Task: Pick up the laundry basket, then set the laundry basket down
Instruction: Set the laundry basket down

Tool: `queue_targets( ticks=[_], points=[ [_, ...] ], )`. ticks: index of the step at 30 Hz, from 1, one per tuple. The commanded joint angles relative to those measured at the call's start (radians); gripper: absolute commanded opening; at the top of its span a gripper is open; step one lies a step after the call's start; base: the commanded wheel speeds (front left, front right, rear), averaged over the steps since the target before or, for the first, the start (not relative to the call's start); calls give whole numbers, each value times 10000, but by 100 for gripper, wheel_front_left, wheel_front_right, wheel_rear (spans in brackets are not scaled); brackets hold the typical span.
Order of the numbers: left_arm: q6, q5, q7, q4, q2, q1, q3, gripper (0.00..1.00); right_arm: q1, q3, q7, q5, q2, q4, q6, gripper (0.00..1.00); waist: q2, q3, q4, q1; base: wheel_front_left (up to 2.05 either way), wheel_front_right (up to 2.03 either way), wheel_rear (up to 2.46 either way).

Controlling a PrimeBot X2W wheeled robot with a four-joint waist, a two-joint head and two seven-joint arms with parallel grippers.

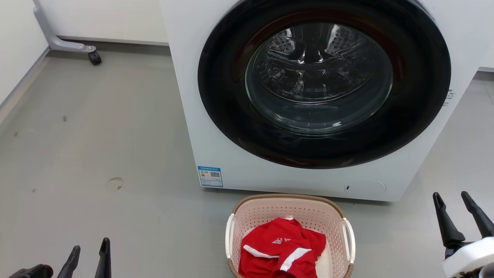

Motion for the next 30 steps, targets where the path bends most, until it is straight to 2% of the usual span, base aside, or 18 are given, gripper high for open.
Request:
queue_targets(
  ticks=[1,14,30],
  points=[
    [113,38,12,-275,352,-396,449,100,-74,81,-65,-117,-283,-227,-29,100,-1,-27,21,0,0,0,0],
    [472,601,851,-612,992,-719,-6,100,-145,252,-65,-189,-163,-185,-29,100,-1,-104,-25,0,0,0,0],
    [640,838,1103,-786,1033,-972,-261,100,-293,387,-65,-161,-176,-89,-29,100,-1,-86,-71,0,0,0,0]
  ],
)
